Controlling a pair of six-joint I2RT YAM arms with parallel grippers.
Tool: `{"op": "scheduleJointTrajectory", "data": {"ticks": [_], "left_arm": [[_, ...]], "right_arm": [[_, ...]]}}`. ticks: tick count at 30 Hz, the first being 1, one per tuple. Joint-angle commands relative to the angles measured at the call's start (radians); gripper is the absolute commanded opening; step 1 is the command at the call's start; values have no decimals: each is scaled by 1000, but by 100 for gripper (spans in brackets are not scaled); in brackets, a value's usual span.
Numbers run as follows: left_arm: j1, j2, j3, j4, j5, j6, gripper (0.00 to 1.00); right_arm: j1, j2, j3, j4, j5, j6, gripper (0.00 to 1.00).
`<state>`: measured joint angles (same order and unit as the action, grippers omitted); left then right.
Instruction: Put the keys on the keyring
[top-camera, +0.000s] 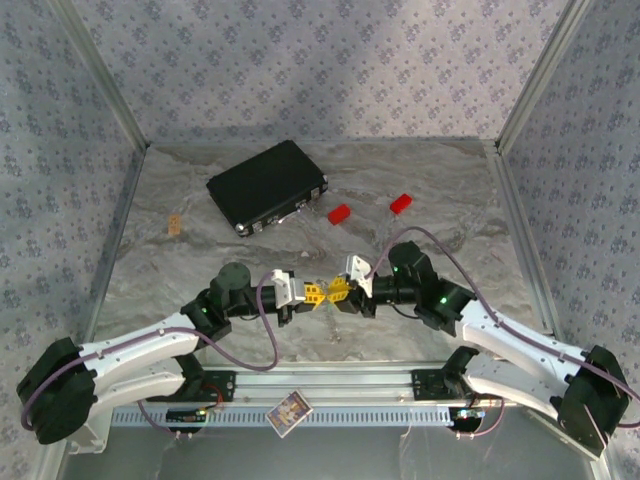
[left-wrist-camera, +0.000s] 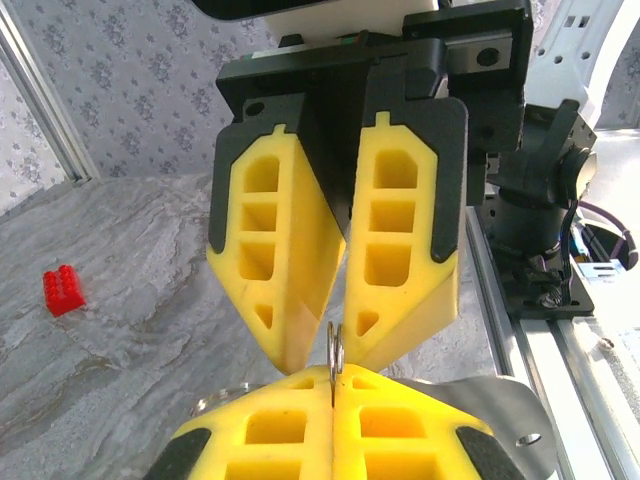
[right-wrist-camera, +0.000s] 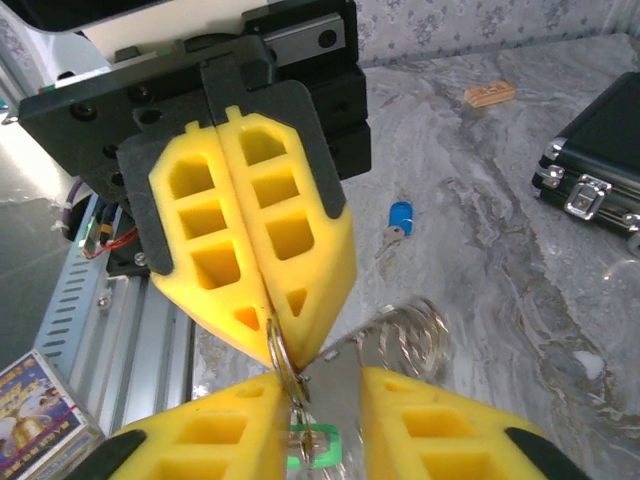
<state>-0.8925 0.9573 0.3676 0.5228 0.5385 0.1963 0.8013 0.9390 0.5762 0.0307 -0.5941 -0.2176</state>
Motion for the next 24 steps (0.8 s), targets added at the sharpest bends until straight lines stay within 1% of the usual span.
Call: {"op": "scheduleJointTrajectory", "data": {"ticks": [1,5,6,7,9,13,15,18,24], "left_arm": [[-5,-1,0,79,42,-12,0],[-6,0,8,54,24,-11,0],[-5,0,16,34,3,-9,0],[-5,-2,24,2,-22,-6,3],[-5,-3,52,-83,-75,16,18],[-8,-10,95,-202,-120,65,24],[-8,-16,104,-225,-136,83,24],[-8,-18,117,-248,-137,105,22],[-9,-3,155,-319,-110,153,20]], "right_arm": [[5,11,2,32,-21,8,15],[4,14,11,29,-7,0,0],[5,11,18,16,-1,-9,0],[5,10,26,-4,6,-20,0],[7,12,54,-67,21,-51,0],[12,35,124,-216,64,-123,0],[19,55,162,-292,85,-161,0],[32,81,205,-353,105,-199,0],[58,111,260,-384,130,-225,0]]}}
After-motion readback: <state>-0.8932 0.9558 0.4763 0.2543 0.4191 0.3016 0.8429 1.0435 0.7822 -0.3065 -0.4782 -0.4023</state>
